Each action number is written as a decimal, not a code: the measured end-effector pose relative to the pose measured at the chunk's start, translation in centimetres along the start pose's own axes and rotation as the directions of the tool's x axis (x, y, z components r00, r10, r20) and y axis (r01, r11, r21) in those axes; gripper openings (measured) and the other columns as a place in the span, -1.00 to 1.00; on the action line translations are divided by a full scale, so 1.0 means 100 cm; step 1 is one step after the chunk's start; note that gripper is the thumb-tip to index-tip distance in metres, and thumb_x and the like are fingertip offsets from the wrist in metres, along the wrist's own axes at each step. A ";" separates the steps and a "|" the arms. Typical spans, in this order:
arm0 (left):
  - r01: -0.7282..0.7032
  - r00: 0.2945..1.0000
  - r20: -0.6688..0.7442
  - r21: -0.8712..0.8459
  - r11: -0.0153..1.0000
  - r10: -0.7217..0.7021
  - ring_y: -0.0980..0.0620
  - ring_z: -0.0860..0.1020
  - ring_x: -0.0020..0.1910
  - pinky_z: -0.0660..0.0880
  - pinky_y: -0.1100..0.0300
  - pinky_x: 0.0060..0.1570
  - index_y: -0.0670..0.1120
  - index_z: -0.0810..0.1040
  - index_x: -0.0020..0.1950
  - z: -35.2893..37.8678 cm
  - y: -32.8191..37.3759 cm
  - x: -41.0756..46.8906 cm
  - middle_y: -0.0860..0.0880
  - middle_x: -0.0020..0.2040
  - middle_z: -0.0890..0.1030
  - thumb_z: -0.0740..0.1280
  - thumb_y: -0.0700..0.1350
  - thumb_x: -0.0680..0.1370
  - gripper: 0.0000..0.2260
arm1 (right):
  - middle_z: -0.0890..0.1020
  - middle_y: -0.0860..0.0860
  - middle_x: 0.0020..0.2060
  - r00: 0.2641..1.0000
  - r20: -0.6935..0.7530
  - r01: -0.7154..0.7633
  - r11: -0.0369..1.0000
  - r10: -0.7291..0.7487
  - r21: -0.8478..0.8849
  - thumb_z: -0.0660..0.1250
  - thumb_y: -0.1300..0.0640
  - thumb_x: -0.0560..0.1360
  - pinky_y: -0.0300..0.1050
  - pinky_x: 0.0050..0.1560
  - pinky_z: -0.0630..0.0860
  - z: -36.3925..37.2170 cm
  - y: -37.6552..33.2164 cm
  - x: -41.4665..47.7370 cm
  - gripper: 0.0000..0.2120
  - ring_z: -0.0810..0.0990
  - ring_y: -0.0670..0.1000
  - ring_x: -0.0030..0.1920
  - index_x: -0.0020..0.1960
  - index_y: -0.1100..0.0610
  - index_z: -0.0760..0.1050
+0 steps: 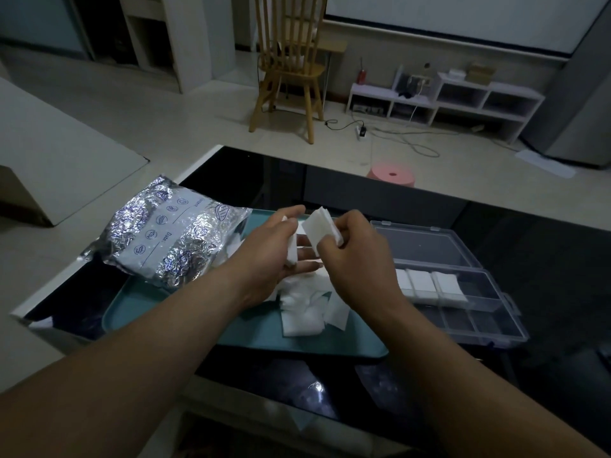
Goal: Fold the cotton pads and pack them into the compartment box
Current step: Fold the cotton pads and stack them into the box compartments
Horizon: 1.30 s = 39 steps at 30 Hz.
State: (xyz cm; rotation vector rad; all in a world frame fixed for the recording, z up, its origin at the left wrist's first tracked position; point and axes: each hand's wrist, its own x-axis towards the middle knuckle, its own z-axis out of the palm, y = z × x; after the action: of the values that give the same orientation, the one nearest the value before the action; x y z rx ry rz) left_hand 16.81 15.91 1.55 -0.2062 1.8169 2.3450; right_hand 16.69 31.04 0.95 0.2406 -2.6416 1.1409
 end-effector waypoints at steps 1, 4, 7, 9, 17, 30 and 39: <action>-0.020 1.000 -0.012 0.039 0.999 0.020 -0.10 0.71 0.11 0.67 -0.04 0.10 0.12 0.43 0.49 0.001 -0.001 0.001 -0.15 0.21 0.67 0.07 -0.04 0.76 -0.67 | 0.53 -0.16 -0.21 1.000 -0.009 0.012 1.000 -0.012 -0.017 0.38 0.07 0.57 -0.01 -0.26 0.62 0.001 -0.001 -0.001 -0.84 0.56 -0.10 -0.22 -0.02 -0.04 0.39; -0.072 0.997 -0.008 0.094 0.993 0.073 0.01 0.66 0.17 0.65 0.16 -0.07 0.18 0.39 0.51 0.006 -0.005 0.001 -0.02 0.28 0.61 0.05 -0.01 0.77 -0.67 | 0.54 -0.10 -0.28 0.998 -0.014 0.067 0.995 -0.068 -0.069 0.35 0.06 0.57 -0.09 -0.37 0.40 0.003 -0.007 -0.006 -0.87 0.50 -0.08 -0.30 -0.06 0.00 0.39; -0.052 0.998 0.031 0.042 0.998 0.051 0.09 0.67 0.13 0.62 0.26 -0.12 0.17 0.38 0.51 0.009 -0.009 0.001 -0.01 0.20 0.65 0.10 0.06 0.75 -0.68 | 0.57 -0.10 -0.29 0.995 0.032 0.102 0.992 -0.100 -0.075 0.32 -0.05 0.61 -0.08 -0.30 0.46 0.009 -0.013 -0.010 -0.84 0.52 -0.09 -0.28 -0.08 -0.02 0.41; -0.006 0.999 0.041 -0.052 0.999 0.008 0.08 0.71 0.08 0.62 0.25 -0.12 0.09 0.41 0.49 0.008 -0.008 0.002 -0.03 0.07 0.72 0.17 0.09 0.73 -0.67 | 0.60 -0.13 -0.20 0.985 0.086 0.153 0.987 -0.149 -0.039 0.33 -0.08 0.60 -0.02 -0.17 0.57 0.012 -0.012 -0.011 -0.87 0.56 -0.11 -0.19 -0.02 -0.05 0.46; 0.252 0.957 0.193 -0.189 0.949 -0.216 -0.18 0.61 0.19 0.61 0.01 0.06 -0.13 0.54 0.43 -0.008 0.000 0.003 -0.26 0.27 0.63 0.20 0.18 0.70 -0.53 | 0.55 -0.18 0.18 0.924 0.233 0.304 0.952 -0.302 0.030 0.49 -0.18 0.41 0.13 0.20 0.53 -0.007 -0.003 -0.004 -0.59 0.53 -0.08 0.20 0.13 -0.04 0.43; 0.268 0.949 0.208 -0.142 0.953 -0.236 -0.16 0.64 0.13 0.64 -0.05 0.03 0.00 0.63 0.31 -0.011 -0.002 0.003 -0.28 0.23 0.63 0.23 0.27 0.64 -0.56 | 0.57 -0.05 0.26 0.907 0.326 0.170 0.941 -0.266 0.293 0.56 0.23 0.49 -0.41 -0.06 0.54 -0.016 -0.005 -0.003 -0.63 0.60 -0.34 0.03 0.10 0.24 0.38; 0.196 0.980 0.075 -0.232 0.953 -0.184 0.02 0.62 -0.17 0.64 0.17 -0.25 -0.06 0.56 0.35 -0.010 0.008 0.000 -0.15 0.05 0.61 0.41 0.02 0.62 -0.67 | 0.60 -0.14 0.14 0.957 0.280 -0.014 0.951 -0.077 0.309 0.30 -0.21 0.64 -0.21 0.10 0.48 -0.014 -0.005 0.006 -0.74 0.57 -0.20 0.14 0.14 -0.04 0.49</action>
State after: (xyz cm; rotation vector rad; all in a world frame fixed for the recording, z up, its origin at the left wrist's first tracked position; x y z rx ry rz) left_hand 16.62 14.78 2.03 -0.3311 1.4186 2.4006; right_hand 16.45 31.76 2.40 0.5466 -2.6728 1.6178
